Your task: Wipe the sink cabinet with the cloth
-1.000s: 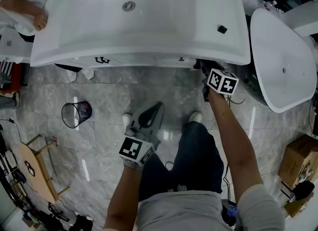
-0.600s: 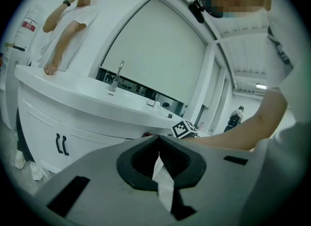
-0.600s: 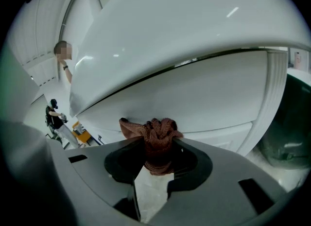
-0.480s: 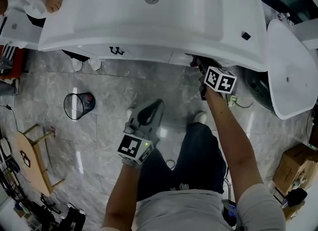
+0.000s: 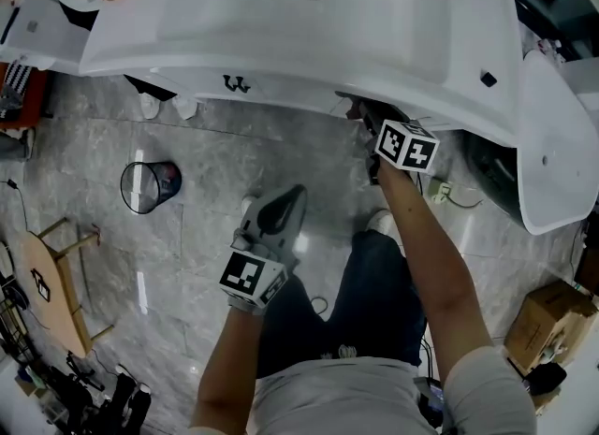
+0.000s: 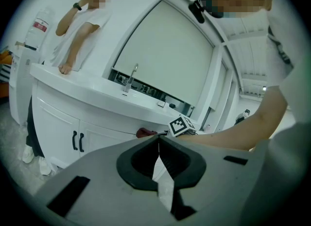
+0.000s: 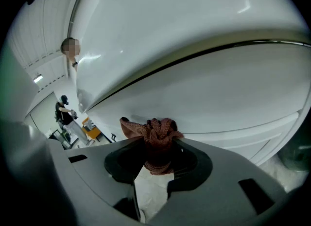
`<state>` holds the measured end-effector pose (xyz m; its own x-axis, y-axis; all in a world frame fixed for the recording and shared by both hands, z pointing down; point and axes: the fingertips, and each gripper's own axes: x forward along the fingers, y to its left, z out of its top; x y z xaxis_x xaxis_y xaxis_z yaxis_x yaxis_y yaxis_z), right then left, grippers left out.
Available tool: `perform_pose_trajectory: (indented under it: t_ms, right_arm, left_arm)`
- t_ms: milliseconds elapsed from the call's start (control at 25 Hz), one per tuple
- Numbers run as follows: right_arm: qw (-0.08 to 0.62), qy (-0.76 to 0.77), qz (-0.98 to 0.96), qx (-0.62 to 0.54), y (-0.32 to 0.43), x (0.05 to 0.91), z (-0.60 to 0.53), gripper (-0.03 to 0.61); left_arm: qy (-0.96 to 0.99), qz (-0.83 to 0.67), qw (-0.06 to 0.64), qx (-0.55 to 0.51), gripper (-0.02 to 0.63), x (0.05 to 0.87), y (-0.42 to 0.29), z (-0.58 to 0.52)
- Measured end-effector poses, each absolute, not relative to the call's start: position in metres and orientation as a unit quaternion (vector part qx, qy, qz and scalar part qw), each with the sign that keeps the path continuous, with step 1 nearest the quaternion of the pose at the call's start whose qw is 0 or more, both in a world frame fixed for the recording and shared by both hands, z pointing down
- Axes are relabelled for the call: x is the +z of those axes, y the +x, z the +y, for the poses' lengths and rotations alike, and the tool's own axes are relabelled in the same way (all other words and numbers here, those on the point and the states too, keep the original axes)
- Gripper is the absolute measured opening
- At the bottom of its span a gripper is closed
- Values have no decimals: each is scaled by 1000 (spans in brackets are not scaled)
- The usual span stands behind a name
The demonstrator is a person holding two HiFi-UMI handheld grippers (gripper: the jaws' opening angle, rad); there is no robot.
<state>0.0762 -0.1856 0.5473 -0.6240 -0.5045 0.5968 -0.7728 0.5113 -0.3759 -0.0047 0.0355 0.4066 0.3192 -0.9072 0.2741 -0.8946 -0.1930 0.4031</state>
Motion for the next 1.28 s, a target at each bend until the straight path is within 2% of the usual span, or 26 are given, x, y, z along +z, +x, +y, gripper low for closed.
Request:
perform_pose_trajectory:
  t_ms: [360, 640, 960, 1280]
  right_arm:
    - [210, 369, -849, 314, 72, 548, -165, 141]
    - [220, 323, -850, 353, 94, 567, -131, 141]
    - [199, 303, -837, 410, 115, 574, -144, 141]
    - [189, 332, -825, 417, 118, 581, -164, 141]
  left_arm:
    - [770, -577, 272, -6, 11, 417, -7, 32]
    - [726, -632, 269, -14, 11, 426, 1, 27]
    - [648, -715, 259, -28, 11, 423, 17, 40]
    - [656, -707, 263, -22, 11, 437, 26, 52]
